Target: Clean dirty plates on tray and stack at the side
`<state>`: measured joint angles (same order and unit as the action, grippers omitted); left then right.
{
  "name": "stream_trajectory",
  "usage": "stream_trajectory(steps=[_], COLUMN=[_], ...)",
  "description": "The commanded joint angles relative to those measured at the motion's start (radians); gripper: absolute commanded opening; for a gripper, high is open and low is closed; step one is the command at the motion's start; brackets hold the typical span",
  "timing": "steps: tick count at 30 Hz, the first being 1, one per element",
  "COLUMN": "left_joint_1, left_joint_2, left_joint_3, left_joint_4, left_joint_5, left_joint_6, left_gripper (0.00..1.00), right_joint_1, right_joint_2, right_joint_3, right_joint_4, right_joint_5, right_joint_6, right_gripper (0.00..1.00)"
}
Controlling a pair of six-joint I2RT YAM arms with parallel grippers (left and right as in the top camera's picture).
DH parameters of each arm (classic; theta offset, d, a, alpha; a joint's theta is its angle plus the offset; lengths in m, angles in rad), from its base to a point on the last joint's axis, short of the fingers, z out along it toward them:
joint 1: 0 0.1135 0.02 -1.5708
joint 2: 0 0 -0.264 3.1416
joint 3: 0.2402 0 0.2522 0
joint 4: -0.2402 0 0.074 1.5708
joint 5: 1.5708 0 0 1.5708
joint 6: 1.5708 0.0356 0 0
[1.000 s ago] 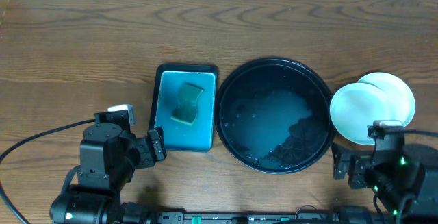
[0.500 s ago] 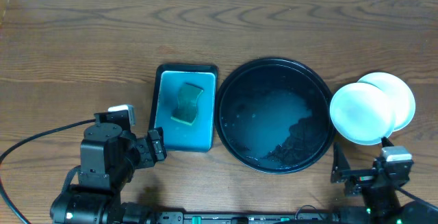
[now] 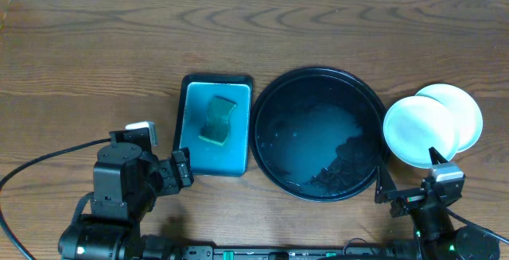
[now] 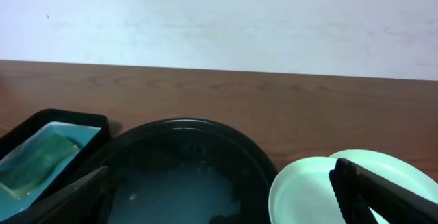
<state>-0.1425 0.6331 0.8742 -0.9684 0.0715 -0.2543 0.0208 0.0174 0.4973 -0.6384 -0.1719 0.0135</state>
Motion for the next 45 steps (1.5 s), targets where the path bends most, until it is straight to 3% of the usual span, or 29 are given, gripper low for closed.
stream_trajectory(steps=[1, 45], left_joint_1=[-0.004, -0.004], left_joint_2=[0.001, 0.001], left_joint_3=[-0.005, -0.005], left_joint_4=[0.001, 0.001], left_joint_5=[-0.011, -0.011], left_joint_6=[0.006, 0.006], left_gripper=[0.91, 0.91], right_joint_1=[0.013, 0.02], right_joint_2=[-0.005, -0.011], right_joint_3=[-0.004, -0.068], right_joint_4=[-0.002, 0.017], right_joint_5=[-0.012, -0.042], right_joint_6=[-0.012, -0.008], right_gripper=[0.99, 0.99])
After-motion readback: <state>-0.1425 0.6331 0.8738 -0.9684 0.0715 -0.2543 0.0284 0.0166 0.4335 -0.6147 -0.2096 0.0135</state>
